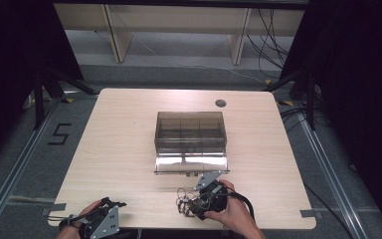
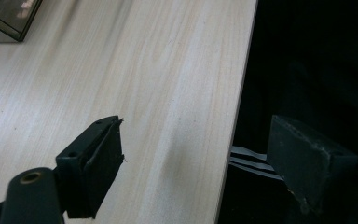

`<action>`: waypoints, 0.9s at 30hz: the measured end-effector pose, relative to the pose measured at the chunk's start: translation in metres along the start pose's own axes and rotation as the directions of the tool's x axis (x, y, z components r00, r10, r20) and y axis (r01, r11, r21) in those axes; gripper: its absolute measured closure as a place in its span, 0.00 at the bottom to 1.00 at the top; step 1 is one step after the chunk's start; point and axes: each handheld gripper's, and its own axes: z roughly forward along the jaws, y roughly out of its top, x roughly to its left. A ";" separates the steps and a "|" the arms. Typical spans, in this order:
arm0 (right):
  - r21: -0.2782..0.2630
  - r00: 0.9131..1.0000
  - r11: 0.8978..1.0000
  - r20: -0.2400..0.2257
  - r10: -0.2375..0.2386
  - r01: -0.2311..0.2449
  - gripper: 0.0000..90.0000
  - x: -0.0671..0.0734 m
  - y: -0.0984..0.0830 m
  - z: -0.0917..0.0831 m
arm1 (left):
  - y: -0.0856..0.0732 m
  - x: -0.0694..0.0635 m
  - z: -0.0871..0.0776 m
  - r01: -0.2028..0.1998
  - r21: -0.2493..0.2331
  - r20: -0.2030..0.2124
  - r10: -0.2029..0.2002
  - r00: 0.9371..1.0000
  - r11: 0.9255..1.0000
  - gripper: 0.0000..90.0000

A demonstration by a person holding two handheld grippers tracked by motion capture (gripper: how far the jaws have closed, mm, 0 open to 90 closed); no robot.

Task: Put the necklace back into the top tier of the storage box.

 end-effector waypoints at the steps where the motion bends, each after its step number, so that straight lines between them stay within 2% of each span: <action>1: 0.000 1.000 1.000 0.000 0.000 0.000 0.30 0.000 0.000 0.000 | 0.000 0.000 0.000 -0.001 0.000 0.003 0.001 1.000 1.000 0.20; 4: 0.026 1.000 0.999 -0.002 -0.025 0.025 0.34 -0.001 0.002 0.003 | 0.000 0.000 0.000 -0.005 0.003 0.000 0.005 1.000 1.000 0.20; 10: 0.075 0.999 0.997 -0.026 -0.024 0.026 0.42 0.000 0.006 0.007 | 0.001 0.001 -0.001 -0.013 0.005 -0.003 0.013 1.000 1.000 0.20; 11: 0.071 0.999 0.997 -0.018 -0.033 0.034 0.43 0.000 0.007 0.009 | 0.001 0.001 -0.001 -0.019 0.009 -0.004 0.019 1.000 1.000 0.20; 12: 0.084 0.999 0.996 -0.025 -0.025 0.027 0.45 0.001 0.007 0.009 | 0.001 0.001 -0.001 -0.021 -0.003 -0.019 0.021 1.000 1.000 0.20; 13: 0.079 0.999 0.996 -0.014 -0.044 0.045 0.45 0.000 0.008 0.010 | 0.001 0.000 0.000 -0.010 -0.010 -0.014 0.010 1.000 1.000 0.20; 16: 0.087 0.999 0.995 -0.014 -0.046 0.047 0.50 -0.001 0.009 0.009 | 0.001 0.000 -0.001 -0.013 -0.008 -0.016 0.013 1.000 1.000 0.20; 17: 0.085 0.998 0.995 -0.017 -0.055 0.057 0.51 -0.002 0.009 0.010 | 0.000 0.000 0.000 0.003 -0.015 -0.005 -0.003 1.000 1.000 0.20; 18: 0.089 0.999 0.995 -0.012 -0.050 0.051 0.51 -0.001 0.009 0.009 | 0.001 0.001 0.000 -0.014 -0.008 -0.006 0.013 1.000 1.000 0.20; 19: 0.094 0.999 0.994 -0.010 -0.046 0.047 0.57 -0.001 0.009 0.008 | 0.002 0.002 -0.001 -0.026 0.009 0.002 0.026 1.000 1.000 0.20; 20: 0.094 0.999 0.994 -0.010 -0.046 0.047 0.57 -0.001 0.009 0.008 | 0.001 0.002 -0.001 -0.020 0.002 -0.002 0.020 1.000 1.000 0.20; 21: 0.095 0.999 0.995 -0.005 -0.040 0.040 0.58 -0.002 0.009 0.008 | 0.001 0.002 -0.001 -0.018 0.008 0.014 0.018 1.000 1.000 0.20; 22: 0.095 0.999 0.995 -0.006 -0.040 0.041 0.58 -0.002 0.009 0.008 | 0.001 0.000 0.000 -0.017 0.005 -0.034 0.018 0.999 1.000 0.20; 25: 0.104 0.998 0.993 0.009 -0.060 0.059 0.59 0.000 0.010 0.008 | 0.001 0.001 -0.001 -0.026 0.005 -0.037 0.027 0.999 1.000 0.20; 27: 0.105 0.998 0.993 0.007 -0.057 0.056 0.59 0.000 0.011 0.006 | 0.001 0.001 0.000 -0.017 0.001 -0.027 0.017 0.999 1.000 0.20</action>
